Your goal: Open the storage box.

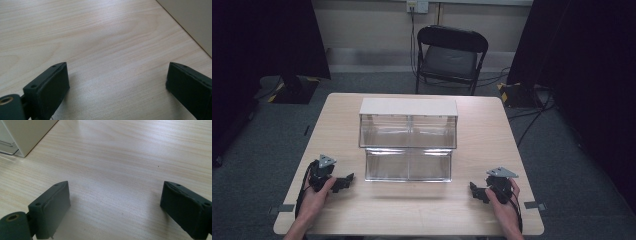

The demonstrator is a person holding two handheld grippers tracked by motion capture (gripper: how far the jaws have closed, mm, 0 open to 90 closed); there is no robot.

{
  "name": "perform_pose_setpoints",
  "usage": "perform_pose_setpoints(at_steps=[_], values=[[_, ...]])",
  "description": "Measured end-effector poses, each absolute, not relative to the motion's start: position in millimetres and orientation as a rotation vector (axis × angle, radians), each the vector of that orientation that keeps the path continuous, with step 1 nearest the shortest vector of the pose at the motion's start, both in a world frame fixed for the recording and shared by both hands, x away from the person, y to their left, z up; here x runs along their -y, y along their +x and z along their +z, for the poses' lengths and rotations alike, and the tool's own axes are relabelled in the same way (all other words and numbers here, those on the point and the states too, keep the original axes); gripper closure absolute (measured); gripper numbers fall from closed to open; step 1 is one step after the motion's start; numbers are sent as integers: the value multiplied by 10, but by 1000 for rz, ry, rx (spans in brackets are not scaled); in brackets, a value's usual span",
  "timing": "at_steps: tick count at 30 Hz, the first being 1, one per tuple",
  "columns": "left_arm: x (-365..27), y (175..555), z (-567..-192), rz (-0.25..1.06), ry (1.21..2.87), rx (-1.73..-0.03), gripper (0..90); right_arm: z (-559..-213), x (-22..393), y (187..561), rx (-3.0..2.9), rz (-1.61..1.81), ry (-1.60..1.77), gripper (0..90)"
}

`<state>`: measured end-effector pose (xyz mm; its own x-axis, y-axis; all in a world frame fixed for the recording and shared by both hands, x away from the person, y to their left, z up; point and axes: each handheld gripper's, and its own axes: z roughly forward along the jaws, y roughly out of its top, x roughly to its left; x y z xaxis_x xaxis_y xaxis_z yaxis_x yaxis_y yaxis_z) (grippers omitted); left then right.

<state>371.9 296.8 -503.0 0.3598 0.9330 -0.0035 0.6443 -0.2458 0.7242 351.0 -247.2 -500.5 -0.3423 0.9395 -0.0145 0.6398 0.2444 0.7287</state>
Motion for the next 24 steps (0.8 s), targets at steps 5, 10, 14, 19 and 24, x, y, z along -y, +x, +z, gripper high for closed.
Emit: perform_pose_setpoints(at_steps=[5,10,14,19,24], values=[[-2968,3720,-5030,581,1986,-1364,42,-5004,2472,3511,-2070,883,1439,82],[-2968,3720,-5030,581,1985,-1365,42,-4997,2474,3514,-2078,885,1442,88],[-2968,3720,-5030,581,1986,-1364,42,-4960,2462,3496,-2126,949,1422,143],[-2969,3720,-5030,580,1985,-1364,41,-4913,2369,3445,-2151,1005,1393,140],[-2969,3720,-5030,581,1986,-1364,42,-4875,2273,3406,-2175,1043,1343,141]])
